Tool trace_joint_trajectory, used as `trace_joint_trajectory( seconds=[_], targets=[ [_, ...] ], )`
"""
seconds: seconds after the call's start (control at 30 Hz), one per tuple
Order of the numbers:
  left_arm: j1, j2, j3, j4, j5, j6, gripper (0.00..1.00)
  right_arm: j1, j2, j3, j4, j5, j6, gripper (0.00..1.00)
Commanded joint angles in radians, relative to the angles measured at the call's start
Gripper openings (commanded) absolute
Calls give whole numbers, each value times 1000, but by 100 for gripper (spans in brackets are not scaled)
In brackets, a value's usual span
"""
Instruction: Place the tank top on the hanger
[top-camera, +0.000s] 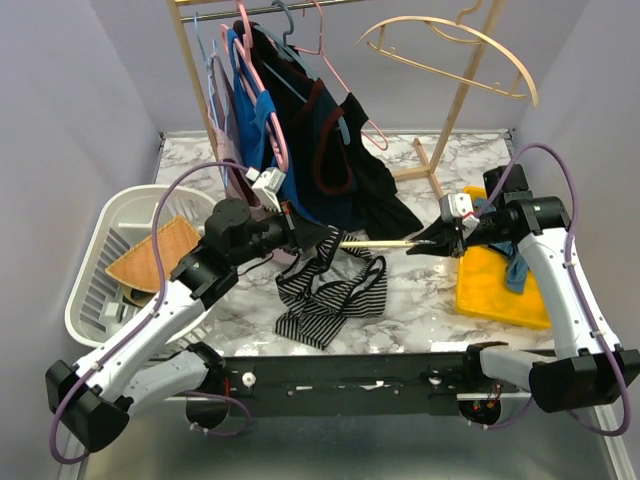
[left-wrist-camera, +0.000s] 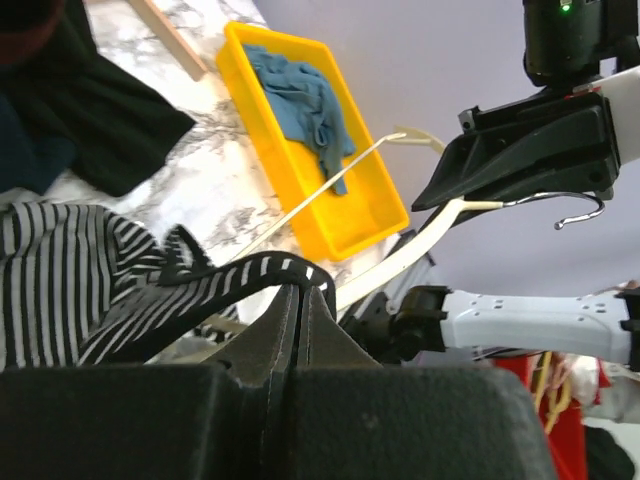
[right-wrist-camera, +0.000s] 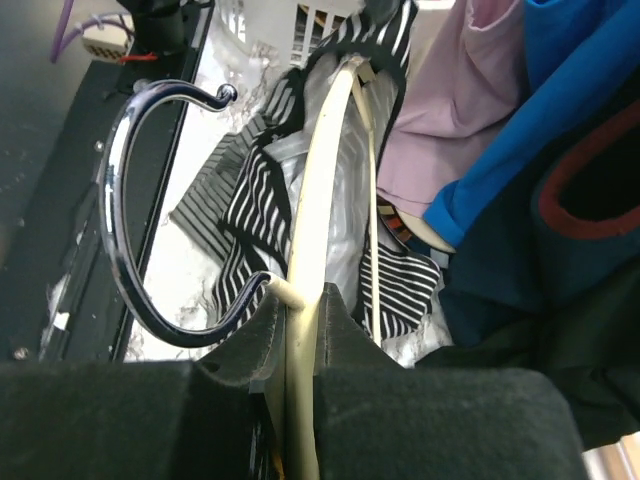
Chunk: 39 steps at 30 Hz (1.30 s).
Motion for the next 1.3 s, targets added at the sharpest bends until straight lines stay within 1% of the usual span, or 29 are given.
trace_joint_trajectory(
  seconds=[0.0,0.07,0.17,0.37,0.4,0.47,0.5,0.53,0.57,0.6,0.63,0.67,0.7,0.73,0.8,0.97,1.07,1.1,1.13,1.2,1.23,1.27],
  targets=[
    [27,-58,82,-275,-38,189,0,3,-44,-23,-236,-70,-159,0],
    [29,-41,106,-320,6,215,0,5,-62,-48,-218,-115,-135,0],
    [29,-7,134,-349,40,237,0,8,-48,-22,-241,-168,-139,0],
    [29,25,200,-372,63,278,0,43,-30,3,-238,-181,-95,0],
    [29,29,204,-363,100,266,0,43,-31,-11,-194,-187,-69,0],
    [29,43,215,-308,155,244,0,46,-51,-34,-105,-207,69,0],
    [29,48,221,-286,178,228,0,49,-61,-69,26,-205,134,0],
    [29,59,227,-241,227,193,0,59,-73,-88,107,-186,292,0],
    [29,62,231,-217,243,171,0,65,-88,-114,192,-167,378,0],
    [29,63,234,-194,254,154,0,71,-125,-138,369,-146,461,0],
    [30,65,238,-156,272,120,0,86,-143,-193,458,-95,615,0],
    [29,65,240,-139,280,105,0,92,-160,-218,538,-77,676,0],
    [29,66,241,-125,287,94,0,97,-177,-236,657,-67,721,0],
    [29,71,246,-102,289,80,0,106,-195,-262,705,-52,803,0],
    [27,72,249,-87,289,56,0,120,-200,-263,799,-29,870,0],
    [27,83,247,-41,245,27,0,163,-170,-221,897,-33,1020,0],
    [25,97,247,-7,232,5,0,178,-157,-214,977,-52,1130,0],
    [24,98,249,-7,231,4,0,178,-157,-221,1029,-53,1163,0],
    [24,103,257,-7,228,4,2,178,-159,-229,1057,-49,1225,1],
    [24,102,270,-13,215,17,6,177,-172,-255,1103,-40,1256,0],
    [24,102,287,-39,206,42,17,178,-179,-267,1123,-29,1285,0],
    [24,100,293,-51,202,56,25,177,-185,-279,1141,-27,1304,0]
  ],
)
